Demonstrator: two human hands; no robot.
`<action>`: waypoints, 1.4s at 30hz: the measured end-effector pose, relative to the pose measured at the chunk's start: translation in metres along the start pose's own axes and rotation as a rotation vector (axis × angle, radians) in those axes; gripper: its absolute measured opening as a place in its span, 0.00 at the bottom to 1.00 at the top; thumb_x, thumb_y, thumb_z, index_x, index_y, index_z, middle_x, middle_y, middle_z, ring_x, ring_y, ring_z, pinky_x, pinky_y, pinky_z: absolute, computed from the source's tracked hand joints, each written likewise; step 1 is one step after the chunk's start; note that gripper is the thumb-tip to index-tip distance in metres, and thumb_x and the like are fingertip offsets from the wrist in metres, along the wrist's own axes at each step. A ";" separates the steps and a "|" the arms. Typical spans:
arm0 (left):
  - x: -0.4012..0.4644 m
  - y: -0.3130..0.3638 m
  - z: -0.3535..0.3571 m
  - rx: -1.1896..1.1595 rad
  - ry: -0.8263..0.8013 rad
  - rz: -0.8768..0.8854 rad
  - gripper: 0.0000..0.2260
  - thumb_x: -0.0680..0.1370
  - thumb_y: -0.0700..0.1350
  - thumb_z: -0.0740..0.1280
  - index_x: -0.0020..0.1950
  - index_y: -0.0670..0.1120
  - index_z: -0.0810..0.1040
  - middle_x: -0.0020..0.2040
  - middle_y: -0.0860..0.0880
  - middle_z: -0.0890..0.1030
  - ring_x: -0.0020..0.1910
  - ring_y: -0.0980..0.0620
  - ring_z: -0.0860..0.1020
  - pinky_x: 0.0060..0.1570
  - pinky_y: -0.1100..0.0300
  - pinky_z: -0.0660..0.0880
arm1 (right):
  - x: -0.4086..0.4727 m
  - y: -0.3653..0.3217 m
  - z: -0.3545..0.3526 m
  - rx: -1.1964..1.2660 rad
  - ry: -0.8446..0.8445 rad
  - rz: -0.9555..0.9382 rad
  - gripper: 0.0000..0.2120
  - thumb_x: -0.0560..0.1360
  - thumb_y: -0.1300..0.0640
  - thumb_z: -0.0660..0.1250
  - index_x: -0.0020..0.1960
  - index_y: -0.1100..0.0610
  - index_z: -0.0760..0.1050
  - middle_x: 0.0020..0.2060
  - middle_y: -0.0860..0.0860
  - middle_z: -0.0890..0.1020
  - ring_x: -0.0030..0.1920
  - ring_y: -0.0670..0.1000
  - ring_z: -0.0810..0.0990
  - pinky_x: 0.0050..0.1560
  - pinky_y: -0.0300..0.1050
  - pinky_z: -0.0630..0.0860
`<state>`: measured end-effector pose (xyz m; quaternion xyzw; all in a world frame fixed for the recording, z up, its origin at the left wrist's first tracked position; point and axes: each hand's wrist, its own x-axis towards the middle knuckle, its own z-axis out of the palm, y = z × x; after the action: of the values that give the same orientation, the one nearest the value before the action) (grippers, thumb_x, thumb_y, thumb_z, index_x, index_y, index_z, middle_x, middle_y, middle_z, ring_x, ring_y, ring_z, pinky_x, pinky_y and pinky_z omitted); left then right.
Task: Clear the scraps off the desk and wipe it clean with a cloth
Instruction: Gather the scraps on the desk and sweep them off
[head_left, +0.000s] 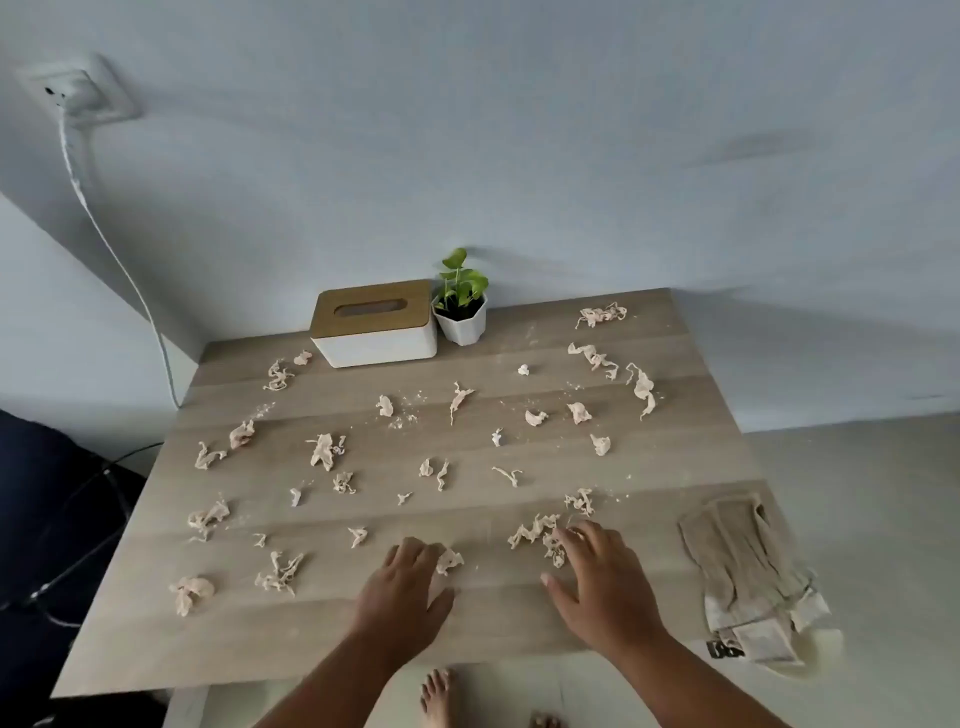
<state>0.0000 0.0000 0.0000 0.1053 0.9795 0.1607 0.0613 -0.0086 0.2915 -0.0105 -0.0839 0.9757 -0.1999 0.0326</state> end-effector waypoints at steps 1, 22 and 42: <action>0.005 -0.002 0.003 -0.001 -0.006 0.011 0.22 0.71 0.54 0.76 0.62 0.47 0.81 0.53 0.49 0.79 0.51 0.45 0.81 0.42 0.54 0.82 | 0.003 -0.002 0.001 -0.010 -0.026 -0.008 0.26 0.71 0.38 0.69 0.65 0.49 0.78 0.62 0.50 0.78 0.58 0.55 0.79 0.52 0.53 0.80; 0.049 -0.054 0.023 0.089 -0.044 0.537 0.05 0.79 0.50 0.64 0.48 0.51 0.76 0.45 0.50 0.77 0.40 0.48 0.79 0.23 0.57 0.74 | 0.024 -0.021 0.074 -0.199 0.258 -0.092 0.06 0.80 0.49 0.65 0.47 0.50 0.75 0.41 0.51 0.76 0.41 0.57 0.76 0.42 0.53 0.74; 0.092 -0.050 -0.023 -0.107 -0.252 0.373 0.14 0.86 0.53 0.52 0.48 0.46 0.71 0.44 0.44 0.78 0.45 0.41 0.78 0.46 0.48 0.72 | 0.027 -0.061 0.017 -0.085 0.055 0.177 0.12 0.60 0.62 0.77 0.35 0.57 0.74 0.33 0.53 0.77 0.27 0.57 0.78 0.23 0.41 0.68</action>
<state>-0.1021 -0.0329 -0.0027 0.3002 0.9178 0.2065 0.1578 -0.0249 0.2250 -0.0024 0.0070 0.9874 -0.1567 0.0198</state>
